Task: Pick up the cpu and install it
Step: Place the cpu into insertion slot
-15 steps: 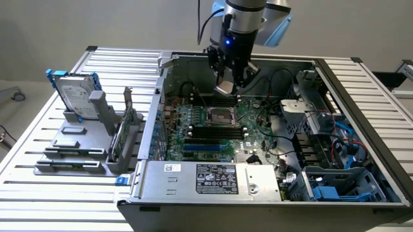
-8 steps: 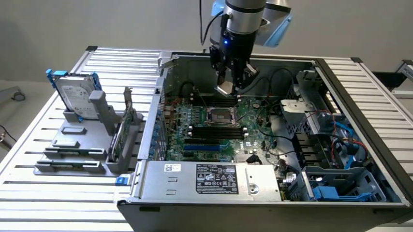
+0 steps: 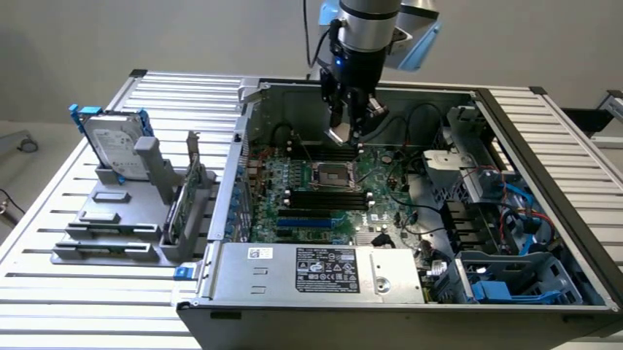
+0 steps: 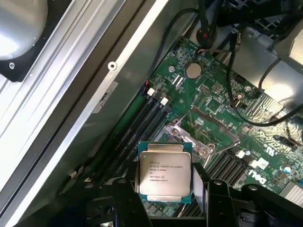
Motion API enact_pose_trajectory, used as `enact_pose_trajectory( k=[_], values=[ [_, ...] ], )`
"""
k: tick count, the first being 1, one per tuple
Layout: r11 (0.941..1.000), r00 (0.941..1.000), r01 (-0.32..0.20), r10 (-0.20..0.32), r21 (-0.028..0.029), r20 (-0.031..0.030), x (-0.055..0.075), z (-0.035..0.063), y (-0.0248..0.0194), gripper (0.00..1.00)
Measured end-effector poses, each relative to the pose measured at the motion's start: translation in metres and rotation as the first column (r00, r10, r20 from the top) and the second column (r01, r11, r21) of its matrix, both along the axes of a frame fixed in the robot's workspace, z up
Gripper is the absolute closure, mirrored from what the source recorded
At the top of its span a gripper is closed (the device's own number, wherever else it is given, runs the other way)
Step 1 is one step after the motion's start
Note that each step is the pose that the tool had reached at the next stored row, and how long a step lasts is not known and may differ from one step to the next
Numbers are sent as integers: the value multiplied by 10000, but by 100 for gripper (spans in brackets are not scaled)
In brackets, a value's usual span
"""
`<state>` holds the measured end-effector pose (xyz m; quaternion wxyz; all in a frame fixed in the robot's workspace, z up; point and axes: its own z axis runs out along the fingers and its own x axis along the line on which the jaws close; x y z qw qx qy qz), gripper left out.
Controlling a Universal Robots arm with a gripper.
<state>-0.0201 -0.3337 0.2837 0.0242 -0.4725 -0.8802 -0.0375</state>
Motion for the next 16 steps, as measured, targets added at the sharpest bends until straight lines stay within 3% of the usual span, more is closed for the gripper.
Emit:
enact_pose_trajectory(
  k=[8, 16],
  values=[
    [9932, 9932, 1163, -1163, 0, 0, -4, 0, 0, 46],
    [9756, 9756, 2197, -2197, 33, -32, -11, 0, 0, 46]
  ],
)
